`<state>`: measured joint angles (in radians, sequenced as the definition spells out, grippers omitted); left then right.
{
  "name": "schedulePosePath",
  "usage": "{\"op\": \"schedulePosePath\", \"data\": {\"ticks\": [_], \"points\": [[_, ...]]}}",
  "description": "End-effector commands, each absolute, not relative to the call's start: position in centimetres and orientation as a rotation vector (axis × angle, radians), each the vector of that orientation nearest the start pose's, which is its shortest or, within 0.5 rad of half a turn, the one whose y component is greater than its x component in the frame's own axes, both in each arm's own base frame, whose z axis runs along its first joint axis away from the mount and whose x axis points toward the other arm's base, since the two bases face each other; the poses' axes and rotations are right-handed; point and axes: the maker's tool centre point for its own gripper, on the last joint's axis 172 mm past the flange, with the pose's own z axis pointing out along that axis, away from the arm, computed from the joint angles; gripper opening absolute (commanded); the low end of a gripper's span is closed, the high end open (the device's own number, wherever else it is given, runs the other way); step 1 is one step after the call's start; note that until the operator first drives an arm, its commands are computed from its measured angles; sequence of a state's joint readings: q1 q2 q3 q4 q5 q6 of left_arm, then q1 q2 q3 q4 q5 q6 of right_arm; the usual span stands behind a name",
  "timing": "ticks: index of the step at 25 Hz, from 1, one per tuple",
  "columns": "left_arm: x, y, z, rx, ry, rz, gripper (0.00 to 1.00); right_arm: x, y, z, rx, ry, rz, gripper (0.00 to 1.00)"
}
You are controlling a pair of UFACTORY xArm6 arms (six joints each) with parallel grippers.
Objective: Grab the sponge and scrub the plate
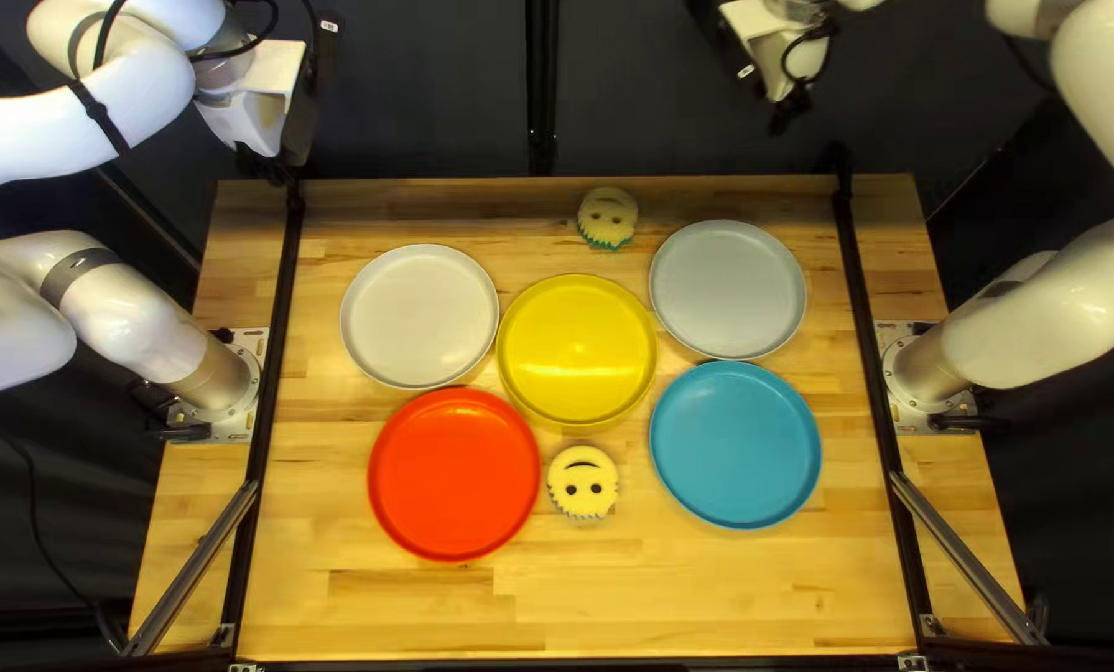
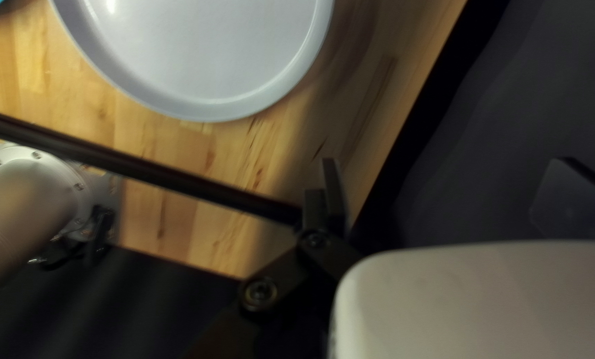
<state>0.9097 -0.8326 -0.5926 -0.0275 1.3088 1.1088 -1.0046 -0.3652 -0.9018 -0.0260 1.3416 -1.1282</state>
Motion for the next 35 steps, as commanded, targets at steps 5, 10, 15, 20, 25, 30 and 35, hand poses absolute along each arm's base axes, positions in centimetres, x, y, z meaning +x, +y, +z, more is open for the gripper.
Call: {"op": "schedulePosePath", "data": {"ticks": [5, 10, 15, 20, 25, 30, 35], "points": [[17.9, 21.9, 26.7, -3.04, 0.295, -0.13, 1.0, 17.0, -29.8, 25.0, -3.081, -0.17, 0.109, 1.0], [17.9, 21.9, 26.7, -3.04, 0.295, -0.13, 1.0, 17.0, -29.8, 25.0, -3.081, -0.17, 0.109, 1.0], [17.9, 21.9, 26.7, -3.04, 0.295, -0.13, 1.0, 17.0, -29.8, 25.0, -3.081, -0.17, 0.109, 1.0], [21.5, 18.9, 26.5, -3.039, 0.346, -0.154, 1.0, 17.0, -29.8, 25.0, -3.081, -0.17, 0.109, 1.0], [26.0, 14.7, 25.1, -3.057, 0.423, -0.212, 1.0, 17.0, -29.8, 25.0, -3.081, -0.17, 0.109, 1.0], [32.3, 8.4, 21.1, -3.074, 0.525, -0.27, 1.0, 17.0, -29.8, 25.0, -3.081, -0.17, 0.109, 1.0], [34.8, 4.7, 18.8, -3.062, 0.609, -0.274, 1.0, 17.0, -29.8, 25.0, -3.081, -0.17, 0.109, 1.0]]}}
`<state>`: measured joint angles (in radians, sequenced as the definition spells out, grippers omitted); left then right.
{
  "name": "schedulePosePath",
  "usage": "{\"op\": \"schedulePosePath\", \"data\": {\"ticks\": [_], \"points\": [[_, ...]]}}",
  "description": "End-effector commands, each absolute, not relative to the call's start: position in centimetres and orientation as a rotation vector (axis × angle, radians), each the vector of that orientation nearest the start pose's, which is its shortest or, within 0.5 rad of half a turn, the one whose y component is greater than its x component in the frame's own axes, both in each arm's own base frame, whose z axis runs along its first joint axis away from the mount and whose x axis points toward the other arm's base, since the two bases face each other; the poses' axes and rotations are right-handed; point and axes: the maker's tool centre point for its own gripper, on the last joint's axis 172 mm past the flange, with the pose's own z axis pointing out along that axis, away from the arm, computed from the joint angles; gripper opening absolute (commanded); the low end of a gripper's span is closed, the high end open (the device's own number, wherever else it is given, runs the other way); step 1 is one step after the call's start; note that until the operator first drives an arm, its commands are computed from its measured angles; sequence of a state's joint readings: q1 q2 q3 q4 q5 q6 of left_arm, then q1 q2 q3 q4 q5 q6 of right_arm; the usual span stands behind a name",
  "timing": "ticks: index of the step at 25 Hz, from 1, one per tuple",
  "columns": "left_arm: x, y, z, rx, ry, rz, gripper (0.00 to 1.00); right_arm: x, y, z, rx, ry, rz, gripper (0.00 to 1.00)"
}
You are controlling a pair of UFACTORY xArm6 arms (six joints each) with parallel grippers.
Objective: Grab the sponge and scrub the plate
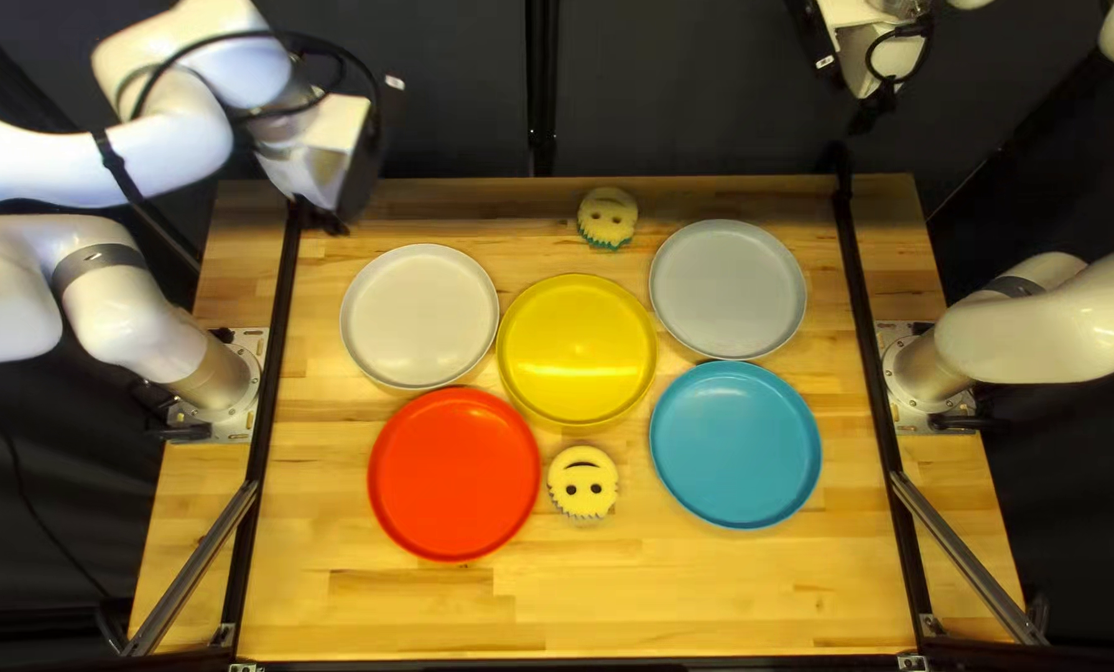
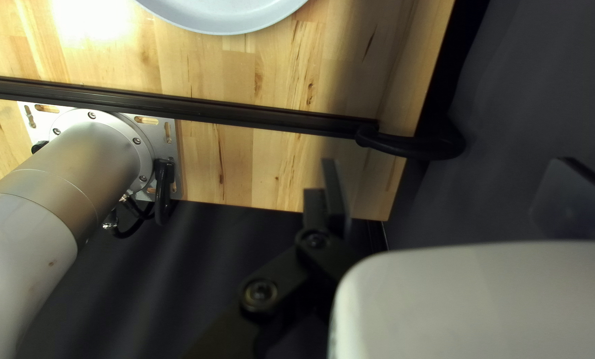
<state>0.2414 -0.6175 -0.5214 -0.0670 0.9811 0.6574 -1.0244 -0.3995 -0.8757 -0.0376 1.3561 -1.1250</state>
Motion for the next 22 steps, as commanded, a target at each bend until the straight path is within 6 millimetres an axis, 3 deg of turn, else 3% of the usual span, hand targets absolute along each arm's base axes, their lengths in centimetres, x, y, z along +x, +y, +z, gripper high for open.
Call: {"op": "schedulePosePath", "data": {"ticks": [1, 16, 22], "points": [[34.8, 4.7, 18.8, -3.062, 0.609, -0.274, 1.0, 17.0, -29.8, 25.0, -3.081, -0.17, 0.109, 1.0], [34.8, 4.7, 18.8, -3.062, 0.609, -0.274, 1.0, 17.0, -29.8, 25.0, -3.081, -0.17, 0.109, 1.0], [38.5, 1.8, 17.6, -3.076, 0.648, -0.341, 1.0, 17.0, -29.8, 25.0, -3.081, -0.17, 0.109, 1.0]]}}
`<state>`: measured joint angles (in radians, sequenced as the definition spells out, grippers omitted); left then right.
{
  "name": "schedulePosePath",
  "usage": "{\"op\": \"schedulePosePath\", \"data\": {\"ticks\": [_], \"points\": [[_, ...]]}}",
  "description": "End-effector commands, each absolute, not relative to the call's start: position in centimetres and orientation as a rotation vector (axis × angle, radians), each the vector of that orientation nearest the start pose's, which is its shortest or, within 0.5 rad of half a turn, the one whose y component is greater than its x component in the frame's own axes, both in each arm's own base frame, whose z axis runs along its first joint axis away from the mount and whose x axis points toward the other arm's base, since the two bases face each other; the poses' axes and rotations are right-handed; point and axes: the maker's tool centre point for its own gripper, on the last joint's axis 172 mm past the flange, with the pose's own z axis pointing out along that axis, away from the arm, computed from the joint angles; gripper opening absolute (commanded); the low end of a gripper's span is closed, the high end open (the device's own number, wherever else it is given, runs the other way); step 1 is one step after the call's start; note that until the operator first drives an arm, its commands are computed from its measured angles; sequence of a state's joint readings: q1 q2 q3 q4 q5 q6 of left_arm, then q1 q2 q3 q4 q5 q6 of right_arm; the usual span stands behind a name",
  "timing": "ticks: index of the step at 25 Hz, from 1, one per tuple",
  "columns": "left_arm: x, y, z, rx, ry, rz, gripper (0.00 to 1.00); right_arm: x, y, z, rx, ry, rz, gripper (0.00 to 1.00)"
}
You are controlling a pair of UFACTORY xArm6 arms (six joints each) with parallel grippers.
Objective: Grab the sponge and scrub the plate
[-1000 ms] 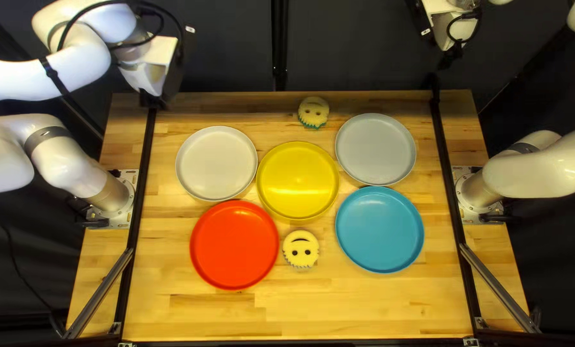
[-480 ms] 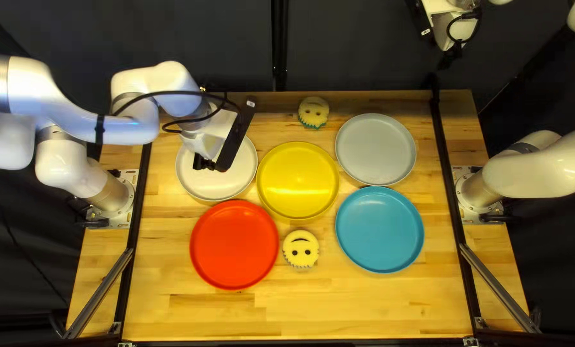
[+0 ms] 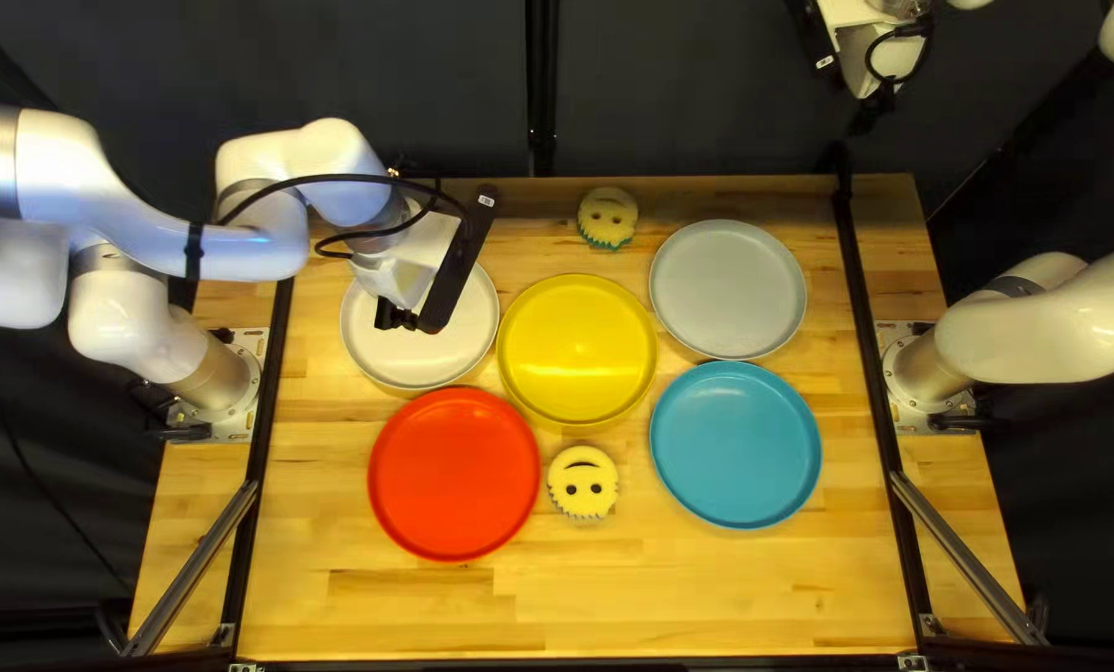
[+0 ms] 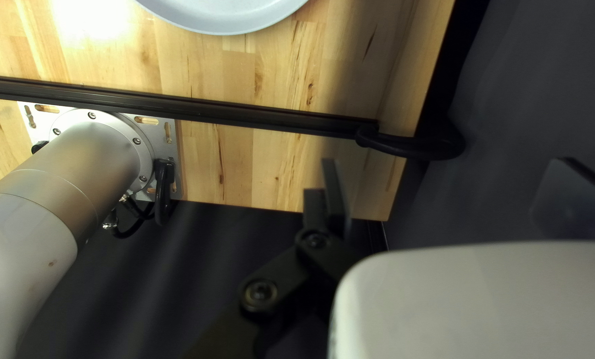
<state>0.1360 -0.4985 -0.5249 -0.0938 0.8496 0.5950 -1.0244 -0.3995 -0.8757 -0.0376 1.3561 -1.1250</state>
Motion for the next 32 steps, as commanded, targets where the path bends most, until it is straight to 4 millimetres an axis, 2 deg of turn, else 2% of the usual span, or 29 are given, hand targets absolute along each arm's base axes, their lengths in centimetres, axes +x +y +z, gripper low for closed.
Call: {"op": "schedulePosePath", "data": {"ticks": [1, 6, 12, 15, 24, 26, 32], "points": [[38.8, 1.5, 17.5, -3.076, 0.654, -0.346, 1.0, 17.0, -29.8, 25.0, -3.081, -0.17, 0.109, 1.0], [41.2, -1.5, 17.0, -3.061, 0.707, -0.364, 1.0, 17.0, -29.8, 25.0, -3.081, -0.17, 0.109, 1.0], [44.0, -7.3, 15.6, -3.024, 0.76, -0.379, 1.0, 17.0, -29.8, 25.0, -3.081, -0.17, 0.109, 1.0], [44.3, -9.8, 15.8, -3.008, 0.776, -0.384, 1.0, 17.0, -29.8, 25.0, -3.081, -0.17, 0.109, 1.0], [44.3, -9.9, 15.9, -3.006, 0.777, -0.383, 1.0, 17.0, -29.8, 25.0, -3.081, -0.17, 0.109, 1.0], [44.4, -9.1, 15.7, -3.01, 0.759, -0.369, 1.0, 17.0, -29.8, 25.0, -3.081, -0.17, 0.109, 1.0], [46.7, -12.0, 12.4, -3.015, 0.772, -0.402, 1.0, 17.0, -29.8, 25.0, -3.081, -0.17, 0.109, 1.0]]}}
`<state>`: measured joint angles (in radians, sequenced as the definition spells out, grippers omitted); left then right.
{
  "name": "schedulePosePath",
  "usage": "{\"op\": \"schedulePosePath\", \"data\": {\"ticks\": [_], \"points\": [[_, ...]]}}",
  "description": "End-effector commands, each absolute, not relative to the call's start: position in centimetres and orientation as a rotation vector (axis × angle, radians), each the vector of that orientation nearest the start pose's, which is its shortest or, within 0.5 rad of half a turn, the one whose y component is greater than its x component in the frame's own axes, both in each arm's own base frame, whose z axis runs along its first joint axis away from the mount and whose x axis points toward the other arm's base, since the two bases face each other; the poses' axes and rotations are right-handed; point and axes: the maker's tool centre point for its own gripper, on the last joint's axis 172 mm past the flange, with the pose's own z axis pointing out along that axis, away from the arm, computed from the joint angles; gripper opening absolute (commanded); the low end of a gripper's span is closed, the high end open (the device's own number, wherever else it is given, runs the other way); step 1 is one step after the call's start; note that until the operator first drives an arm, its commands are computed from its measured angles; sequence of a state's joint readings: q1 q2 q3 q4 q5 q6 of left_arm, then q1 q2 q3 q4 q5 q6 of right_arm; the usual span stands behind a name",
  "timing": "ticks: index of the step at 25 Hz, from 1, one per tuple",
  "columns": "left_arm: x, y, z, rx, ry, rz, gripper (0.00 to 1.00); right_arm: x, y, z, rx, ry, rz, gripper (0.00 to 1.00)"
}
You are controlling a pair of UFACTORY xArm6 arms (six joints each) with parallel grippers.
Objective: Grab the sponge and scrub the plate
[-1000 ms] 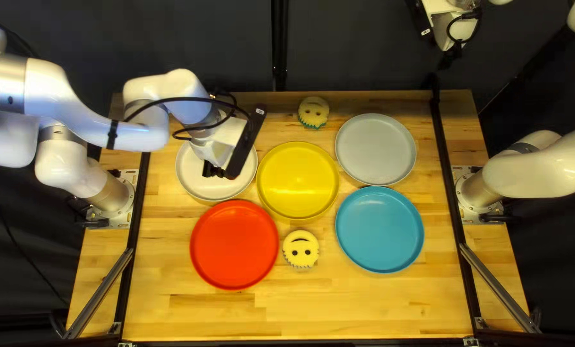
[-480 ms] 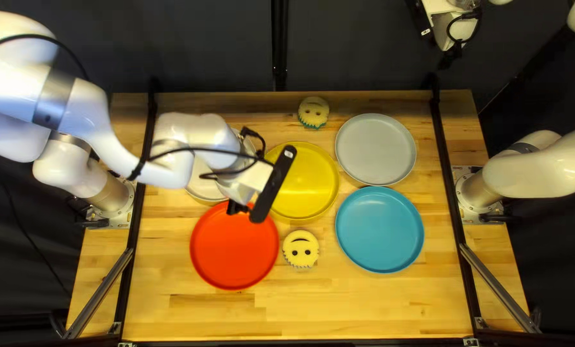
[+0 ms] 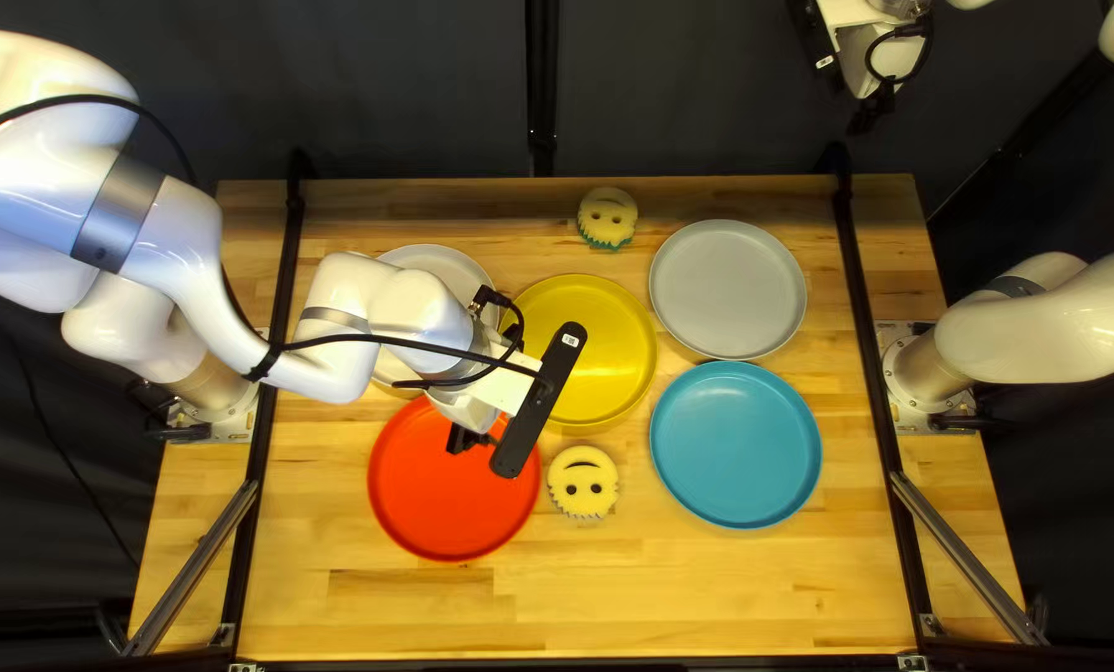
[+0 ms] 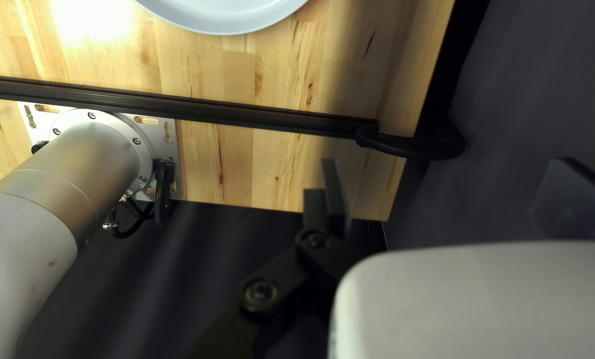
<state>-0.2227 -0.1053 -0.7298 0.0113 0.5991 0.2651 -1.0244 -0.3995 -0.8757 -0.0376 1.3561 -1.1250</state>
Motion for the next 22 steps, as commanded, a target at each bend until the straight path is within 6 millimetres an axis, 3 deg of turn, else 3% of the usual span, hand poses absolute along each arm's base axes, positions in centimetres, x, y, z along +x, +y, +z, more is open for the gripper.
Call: {"op": "schedulePosePath", "data": {"ticks": [1, 15, 22], "points": [[46.9, -12.3, 12.1, -3.016, 0.776, -0.409, 1.0, 17.0, -29.8, 25.0, -3.081, -0.17, 0.109, 1.0], [51.3, -20.8, 9.8, -2.967, 0.851, -0.519, 1.0, 17.0, -29.8, 25.0, -3.081, -0.17, 0.109, 1.0], [51.1, -24.1, 8.2, -2.911, 0.85, -0.543, 1.0, 17.0, -29.8, 25.0, -3.081, -0.17, 0.109, 1.0]]}}
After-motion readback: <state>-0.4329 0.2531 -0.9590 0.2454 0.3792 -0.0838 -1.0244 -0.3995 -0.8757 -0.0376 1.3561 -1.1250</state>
